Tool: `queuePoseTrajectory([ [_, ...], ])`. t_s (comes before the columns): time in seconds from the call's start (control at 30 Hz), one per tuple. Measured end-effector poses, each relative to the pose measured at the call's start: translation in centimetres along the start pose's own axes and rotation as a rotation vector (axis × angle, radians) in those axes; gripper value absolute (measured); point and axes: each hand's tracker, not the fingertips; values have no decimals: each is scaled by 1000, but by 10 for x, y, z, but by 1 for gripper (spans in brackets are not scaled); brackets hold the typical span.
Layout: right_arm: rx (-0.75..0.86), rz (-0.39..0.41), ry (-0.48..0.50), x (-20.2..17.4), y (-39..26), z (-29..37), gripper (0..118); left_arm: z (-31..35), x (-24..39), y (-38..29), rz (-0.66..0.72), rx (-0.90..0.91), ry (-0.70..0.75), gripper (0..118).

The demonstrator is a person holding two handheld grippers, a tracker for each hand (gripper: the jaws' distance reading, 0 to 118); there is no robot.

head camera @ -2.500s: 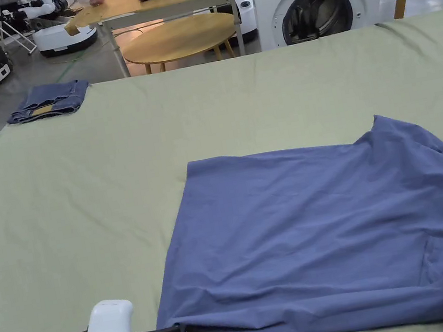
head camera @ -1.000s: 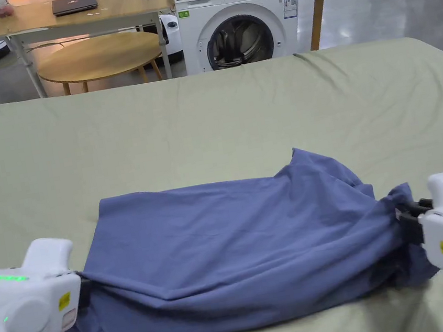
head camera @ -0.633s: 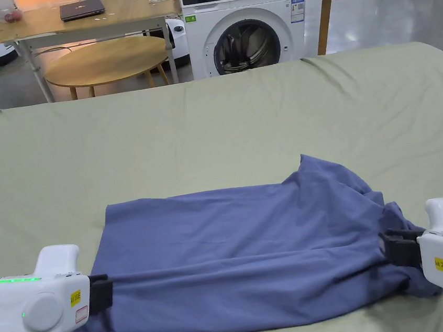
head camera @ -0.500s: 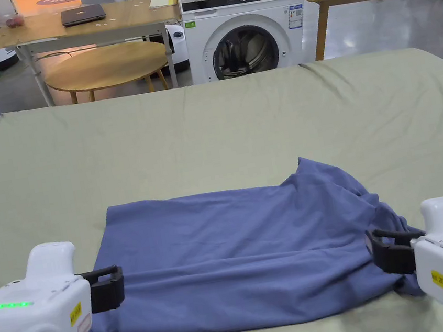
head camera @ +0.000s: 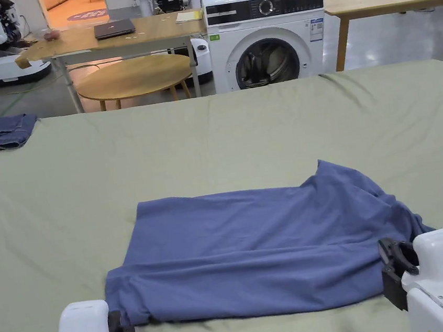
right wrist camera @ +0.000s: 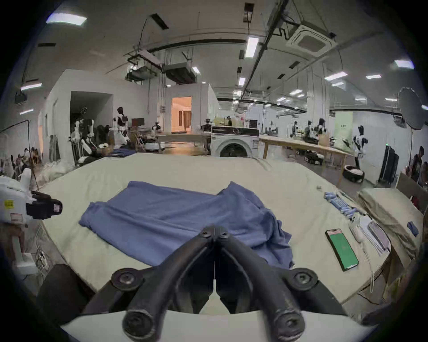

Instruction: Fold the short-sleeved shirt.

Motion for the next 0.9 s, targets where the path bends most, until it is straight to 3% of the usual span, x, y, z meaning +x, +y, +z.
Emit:
queuePoseTrajectory([
  [0.17, -30, -30, -4, 9, -8, -5, 0, -19, -30, -11, 99, -67, 1, 0],
  [0.27, -51, -43, -13, 16, -12, -11, 0, -39, -40, -11, 128, -99, 0, 22],
  [0.33, -60, -55, -22, 22, -13, -15, 0, -57, -39, -6, 121, -143, -9, 98],
  [0.37, -65, -60, -25, 25, -13, -16, 0, -64, -40, -4, 119, -133, -8, 112],
  [0.57, -99, -69, -88, 50, -19, -24, 0, -118, -32, 17, 102, -202, 22, 106],
  [0.77, -153, -90, -192, 85, -24, -33, 0, -147, -6, 15, -11, -339, -11, 60],
  [0.8, -173, -94, -226, 94, -26, -36, 0, -142, -3, 17, -25, -302, 5, 46],
  [0.87, -197, -110, -245, 109, -29, -47, 0, -130, -1, 24, -7, -290, -23, 5],
  [0.9, -226, -122, -248, 116, -31, -53, 7, -125, 1, 27, -19, -268, -17, 5],
])
